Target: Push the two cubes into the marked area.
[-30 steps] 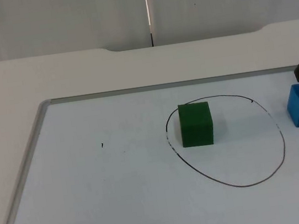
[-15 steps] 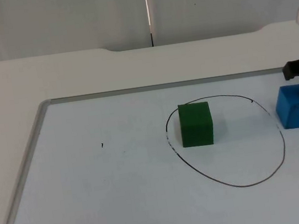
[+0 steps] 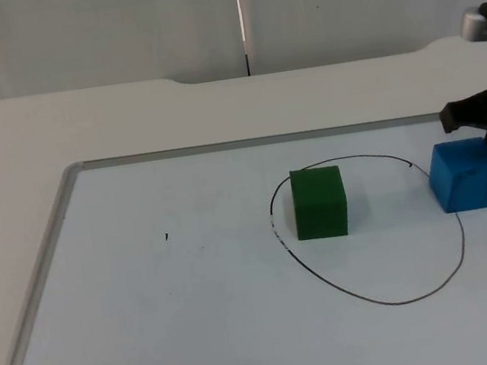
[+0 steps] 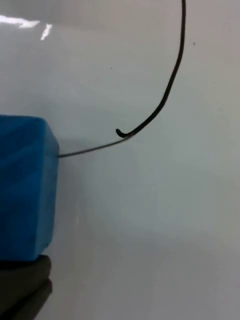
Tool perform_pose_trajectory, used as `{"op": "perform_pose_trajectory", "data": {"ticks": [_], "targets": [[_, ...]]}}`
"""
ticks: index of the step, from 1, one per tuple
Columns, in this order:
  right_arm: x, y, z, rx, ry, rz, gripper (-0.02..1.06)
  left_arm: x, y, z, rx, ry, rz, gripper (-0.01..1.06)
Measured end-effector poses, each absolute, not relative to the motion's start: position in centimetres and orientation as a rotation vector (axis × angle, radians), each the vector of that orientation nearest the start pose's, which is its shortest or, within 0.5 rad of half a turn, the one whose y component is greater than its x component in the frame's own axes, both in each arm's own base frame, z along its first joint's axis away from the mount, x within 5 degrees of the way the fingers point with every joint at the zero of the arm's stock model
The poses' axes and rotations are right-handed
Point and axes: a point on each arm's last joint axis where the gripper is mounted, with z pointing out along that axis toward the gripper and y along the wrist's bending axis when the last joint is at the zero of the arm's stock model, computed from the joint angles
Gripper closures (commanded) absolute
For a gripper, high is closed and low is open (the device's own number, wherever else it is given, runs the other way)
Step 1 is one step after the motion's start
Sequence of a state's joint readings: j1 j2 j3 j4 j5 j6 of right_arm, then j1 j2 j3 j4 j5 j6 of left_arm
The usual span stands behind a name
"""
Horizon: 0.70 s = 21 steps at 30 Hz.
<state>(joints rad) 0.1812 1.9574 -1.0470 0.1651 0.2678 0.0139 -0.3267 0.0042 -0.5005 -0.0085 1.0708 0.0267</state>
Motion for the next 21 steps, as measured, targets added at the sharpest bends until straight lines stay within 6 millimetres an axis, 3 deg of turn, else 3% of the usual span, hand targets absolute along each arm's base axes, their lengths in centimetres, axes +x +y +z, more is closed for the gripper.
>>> {"op": "perform_pose_trajectory", "data": {"ticks": [10,21], "targets": [[36.0,9.0,12.1,-0.087,2.669,0.194,1.05,-0.5,0.1,27.7,0.363,2.031,-0.196,1.05],[36.0,9.3,12.1,-0.073,2.664,0.210,1.05,-0.5,0.1,27.7,0.363,2.031,-0.196,1.05]]}}
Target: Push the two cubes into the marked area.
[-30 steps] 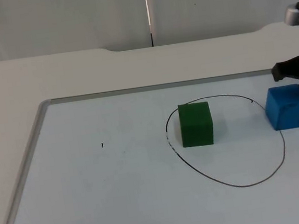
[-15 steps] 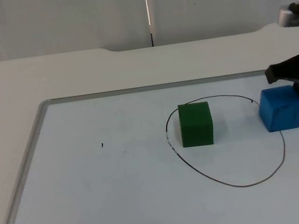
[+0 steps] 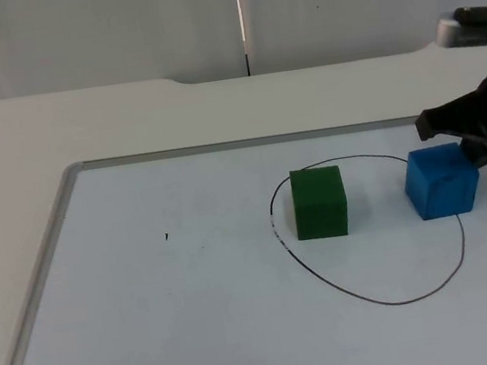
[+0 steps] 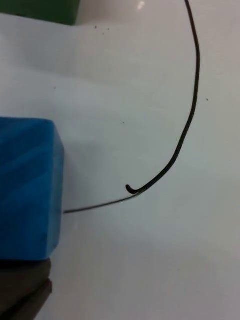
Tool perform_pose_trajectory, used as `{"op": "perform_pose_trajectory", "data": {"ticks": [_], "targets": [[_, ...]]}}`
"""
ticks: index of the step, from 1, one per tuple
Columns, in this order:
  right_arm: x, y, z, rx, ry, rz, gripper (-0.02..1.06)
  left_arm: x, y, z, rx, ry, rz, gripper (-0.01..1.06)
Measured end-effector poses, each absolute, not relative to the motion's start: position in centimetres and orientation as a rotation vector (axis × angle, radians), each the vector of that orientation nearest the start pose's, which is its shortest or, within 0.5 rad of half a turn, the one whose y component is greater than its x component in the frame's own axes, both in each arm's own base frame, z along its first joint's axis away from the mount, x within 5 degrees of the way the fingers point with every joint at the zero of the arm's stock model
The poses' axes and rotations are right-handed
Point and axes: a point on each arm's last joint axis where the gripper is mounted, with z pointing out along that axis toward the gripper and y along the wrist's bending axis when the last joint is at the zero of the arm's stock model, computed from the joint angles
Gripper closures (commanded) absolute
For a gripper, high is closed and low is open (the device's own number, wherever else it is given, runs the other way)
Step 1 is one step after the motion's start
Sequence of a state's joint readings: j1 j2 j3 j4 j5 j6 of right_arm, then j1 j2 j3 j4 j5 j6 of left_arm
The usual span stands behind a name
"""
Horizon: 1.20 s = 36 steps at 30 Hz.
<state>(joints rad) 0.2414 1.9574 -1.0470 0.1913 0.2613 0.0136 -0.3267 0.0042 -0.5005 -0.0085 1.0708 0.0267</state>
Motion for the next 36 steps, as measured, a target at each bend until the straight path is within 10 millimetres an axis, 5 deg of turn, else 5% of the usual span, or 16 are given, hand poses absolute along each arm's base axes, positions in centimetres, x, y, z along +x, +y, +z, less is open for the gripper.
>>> {"op": "perform_pose_trajectory", "data": {"ticks": [11,26,36], "targets": [[35.7,10.1,12.1,-0.076,2.668,0.231,1.05,-0.5,0.1,27.7,0.363,2.031,-0.196,1.05],[34.8,13.7,12.2,-0.176,2.639,0.279,1.05,-0.5,0.1,27.7,0.363,2.031,-0.195,1.05],[34.8,13.9,12.3,-0.193,2.627,0.274,1.05,-0.5,0.1,27.7,0.363,2.031,-0.195,1.05]]}}
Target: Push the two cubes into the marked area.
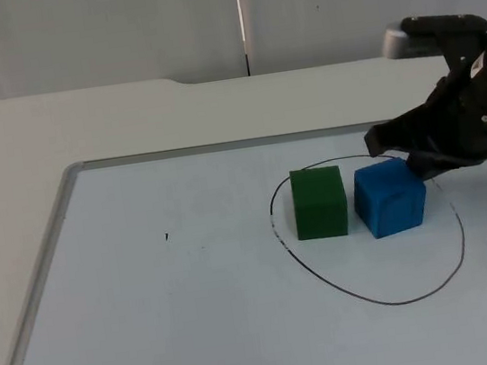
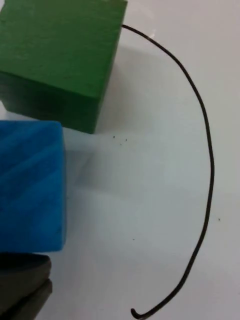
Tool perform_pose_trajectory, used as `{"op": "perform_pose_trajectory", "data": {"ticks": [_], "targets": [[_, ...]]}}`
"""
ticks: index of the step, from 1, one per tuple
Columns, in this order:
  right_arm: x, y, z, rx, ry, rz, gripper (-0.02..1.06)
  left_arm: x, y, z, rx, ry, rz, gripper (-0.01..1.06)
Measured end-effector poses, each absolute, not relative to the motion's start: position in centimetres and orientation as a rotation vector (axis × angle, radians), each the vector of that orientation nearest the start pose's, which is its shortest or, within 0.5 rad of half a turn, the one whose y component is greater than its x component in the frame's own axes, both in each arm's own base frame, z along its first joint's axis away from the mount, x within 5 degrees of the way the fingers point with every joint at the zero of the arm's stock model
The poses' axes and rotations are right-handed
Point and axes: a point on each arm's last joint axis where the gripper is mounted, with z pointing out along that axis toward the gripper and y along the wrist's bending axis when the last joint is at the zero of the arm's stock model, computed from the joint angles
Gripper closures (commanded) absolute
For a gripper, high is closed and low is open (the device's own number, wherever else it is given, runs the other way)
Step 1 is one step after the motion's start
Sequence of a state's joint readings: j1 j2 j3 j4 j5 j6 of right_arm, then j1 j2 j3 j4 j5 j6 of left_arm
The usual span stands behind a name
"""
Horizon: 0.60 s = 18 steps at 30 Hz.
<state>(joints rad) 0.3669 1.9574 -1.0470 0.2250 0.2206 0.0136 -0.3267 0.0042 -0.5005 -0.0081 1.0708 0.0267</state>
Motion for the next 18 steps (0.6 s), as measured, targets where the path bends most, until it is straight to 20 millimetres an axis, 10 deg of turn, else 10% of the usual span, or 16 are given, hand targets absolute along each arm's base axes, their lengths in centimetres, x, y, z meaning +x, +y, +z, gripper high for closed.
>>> {"op": "perform_pose_trajectory", "data": {"ticks": [11,18], "targets": [[34.6,12.9,14.1,-0.378,2.598,0.166,1.05,-0.5,0.1,27.7,0.363,2.031,-0.195,1.05],[33.5,11.4,21.8,-0.381,2.416,0.152,1.05,-0.5,0.1,27.7,0.363,2.031,-0.195,1.05]]}}
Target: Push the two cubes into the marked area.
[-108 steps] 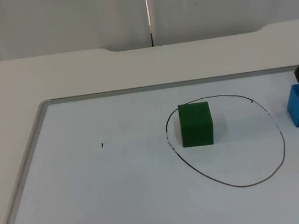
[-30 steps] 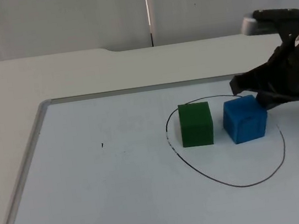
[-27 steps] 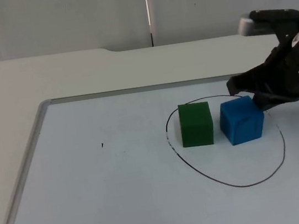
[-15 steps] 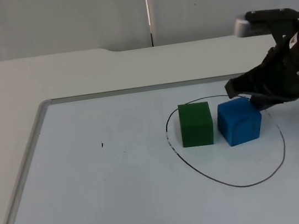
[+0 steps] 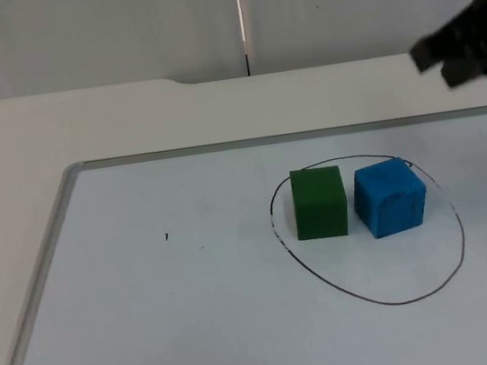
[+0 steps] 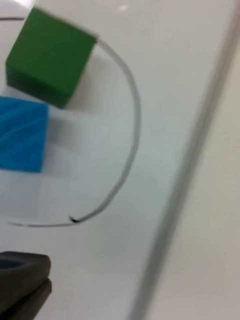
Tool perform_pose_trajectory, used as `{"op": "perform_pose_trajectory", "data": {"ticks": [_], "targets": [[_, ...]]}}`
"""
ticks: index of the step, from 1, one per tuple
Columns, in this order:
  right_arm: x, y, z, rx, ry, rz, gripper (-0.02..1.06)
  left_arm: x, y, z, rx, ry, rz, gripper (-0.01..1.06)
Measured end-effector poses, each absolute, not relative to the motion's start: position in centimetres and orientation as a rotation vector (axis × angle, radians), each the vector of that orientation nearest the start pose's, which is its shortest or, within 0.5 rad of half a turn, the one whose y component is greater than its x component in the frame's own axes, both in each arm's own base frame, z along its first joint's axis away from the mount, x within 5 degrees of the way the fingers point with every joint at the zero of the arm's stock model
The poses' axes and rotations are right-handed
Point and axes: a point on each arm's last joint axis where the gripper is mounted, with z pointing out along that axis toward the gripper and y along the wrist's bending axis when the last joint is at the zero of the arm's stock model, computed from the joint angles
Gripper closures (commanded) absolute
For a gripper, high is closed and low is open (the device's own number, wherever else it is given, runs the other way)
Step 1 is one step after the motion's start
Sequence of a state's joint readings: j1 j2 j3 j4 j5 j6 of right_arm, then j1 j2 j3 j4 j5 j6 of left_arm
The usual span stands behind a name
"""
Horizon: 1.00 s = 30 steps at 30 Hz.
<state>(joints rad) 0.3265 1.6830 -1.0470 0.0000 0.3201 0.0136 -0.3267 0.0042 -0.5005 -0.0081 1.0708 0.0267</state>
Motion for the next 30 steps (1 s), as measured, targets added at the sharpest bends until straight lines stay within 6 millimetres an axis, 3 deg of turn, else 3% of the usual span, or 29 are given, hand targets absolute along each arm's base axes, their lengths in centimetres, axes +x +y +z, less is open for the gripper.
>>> {"op": "perform_pose_trajectory", "data": {"ticks": [2,3,7,12,21,30], "targets": [[32.7,11.1,24.4,-0.372,2.355,0.162,1.05,-0.5,0.1,27.7,0.363,2.031,-0.195,1.05],[32.7,11.1,24.4,-0.372,2.355,0.162,1.05,-0.5,0.1,27.7,0.363,2.031,-0.195,1.05],[30.7,10.4,28.3,-0.368,2.270,0.166,1.05,-0.5,0.1,27.7,0.363,2.031,-0.195,1.05],[29.1,9.8,30.7,-0.361,2.230,0.171,1.05,-0.5,0.1,27.7,0.363,2.031,-0.195,1.05],[27.2,9.2,32.0,-0.366,2.267,0.165,1.05,-0.5,0.1,27.7,0.363,2.031,-0.195,1.05],[26.3,8.9,31.0,-0.376,2.335,0.153,1.05,-0.5,0.1,27.7,0.363,2.031,-0.195,1.05]]}}
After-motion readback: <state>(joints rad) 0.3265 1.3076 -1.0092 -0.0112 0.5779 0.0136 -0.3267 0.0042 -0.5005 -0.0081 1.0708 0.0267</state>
